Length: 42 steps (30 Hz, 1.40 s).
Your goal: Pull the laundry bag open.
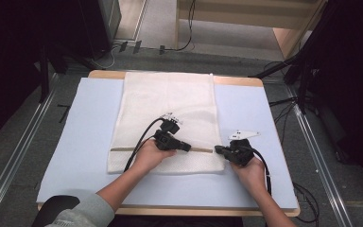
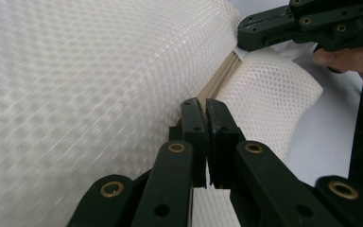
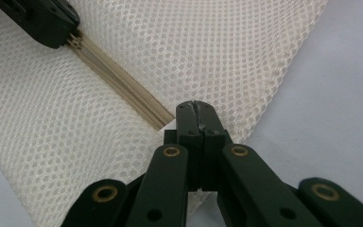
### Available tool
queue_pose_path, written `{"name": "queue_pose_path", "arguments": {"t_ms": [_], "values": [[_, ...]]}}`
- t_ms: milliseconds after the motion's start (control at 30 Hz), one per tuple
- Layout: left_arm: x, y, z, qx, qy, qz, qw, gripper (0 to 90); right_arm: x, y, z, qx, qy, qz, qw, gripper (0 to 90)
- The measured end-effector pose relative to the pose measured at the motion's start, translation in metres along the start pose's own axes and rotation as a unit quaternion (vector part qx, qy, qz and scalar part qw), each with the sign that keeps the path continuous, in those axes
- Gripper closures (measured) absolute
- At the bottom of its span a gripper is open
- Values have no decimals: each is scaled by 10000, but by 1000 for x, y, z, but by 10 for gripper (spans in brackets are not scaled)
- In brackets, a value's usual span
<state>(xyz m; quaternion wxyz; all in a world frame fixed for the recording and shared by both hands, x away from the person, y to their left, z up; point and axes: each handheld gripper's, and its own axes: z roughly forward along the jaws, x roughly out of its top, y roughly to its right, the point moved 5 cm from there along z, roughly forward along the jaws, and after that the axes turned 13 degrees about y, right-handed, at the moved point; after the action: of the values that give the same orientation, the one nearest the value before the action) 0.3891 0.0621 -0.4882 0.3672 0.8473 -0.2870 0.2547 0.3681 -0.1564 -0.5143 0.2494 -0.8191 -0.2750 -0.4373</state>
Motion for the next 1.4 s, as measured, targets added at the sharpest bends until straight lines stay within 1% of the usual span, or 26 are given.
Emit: {"name": "queue_pose_path", "arguments": {"t_ms": [67,133,167,233,267,300,333,367,400,467,533,567,633,667,700,733,800,900,933,1067,1200,1233,1267,1300,1367,1400], "values": [[-1,-4,-8,-37,21,-36,10000,891,0,0,0,-7,-11,92,10000,900],[-1,-4,-13,-92,85,-86,9999,890,0,0,0,-6,-23,113,9999,900],[-1,-3,-14,-99,63,-34,9999,890,0,0,0,-12,-16,98,9999,900],[-1,-2,-15,-30,63,70,10000,891,0,0,0,-8,-6,73,10000,900],[-2,-2,-16,15,-8,156,9999,891,0,0,0,-14,-4,82,10000,900],[-3,-2,-16,1,38,133,9999,891,0,0,0,-14,7,62,10000,900],[-4,-2,-16,-21,9,103,9999,890,0,0,0,-14,21,34,10000,900],[-4,-3,-16,22,15,141,9999,890,0,0,0,-14,27,46,10000,900],[-4,-3,-17,-24,-4,161,9999,891,0,0,0,-15,27,41,10000,900],[-4,-4,-19,-36,24,103,9999,891,0,0,0,-22,26,3,10000,900],[-5,-5,-21,-30,11,115,9999,891,0,-1,0,-28,15,-24,10000,900],[-5,-6,-22,-40,39,65,10000,891,0,-1,0,-23,17,-21,10000,900],[-6,-7,-25,-39,7,74,10000,891,0,-1,0,-25,14,-19,10000,900],[-6,-7,-25,-72,50,25,10000,891,0,-1,0,-20,20,-13,10000,900],[-6,-8,-26,-37,22,37,10000,891,0,-1,0,-18,23,-3,10000,900],[-6,-9,-28,2,26,43,10000,891,0,-1,0,-25,17,-11,10000,900],[-7,-12,-33,8,53,-16,10000,891,0,-1,0,-34,24,32,10000,900],[-8,-18,-42,28,56,-84,9999,891,0,-1,0,-19,33,8,10000,900],[-8,-18,-44,-38,63,-120,9999,891,0,-1,0,-17,30,25,10000,900],[-8,-17,-45,29,68,-93,9999,891,0,0,0,-3,34,13,10000,900],[-8,-18,-46,-23,-1,-114,9999,891,-1,0,0,22,58,15,10000,900],[-7,-18,-46,-20,32,-150,9999,891,-1,0,0,27,63,25,10000,900],[-7,-19,-47,-34,-19,-174,9998,891,-1,0,0,33,70,14,10000,900],[-7,-19,-47,-18,11,-169,9999,890,-1,0,0,30,62,1,10000,900],[-8,-20,-47,-16,-51,-148,9999,891,-1,0,0,38,63,1,10000,900],[-8,-20,-47,-5,-38,-158,9999,891,-1,0,0,40,63,-1,10000,900]]}}
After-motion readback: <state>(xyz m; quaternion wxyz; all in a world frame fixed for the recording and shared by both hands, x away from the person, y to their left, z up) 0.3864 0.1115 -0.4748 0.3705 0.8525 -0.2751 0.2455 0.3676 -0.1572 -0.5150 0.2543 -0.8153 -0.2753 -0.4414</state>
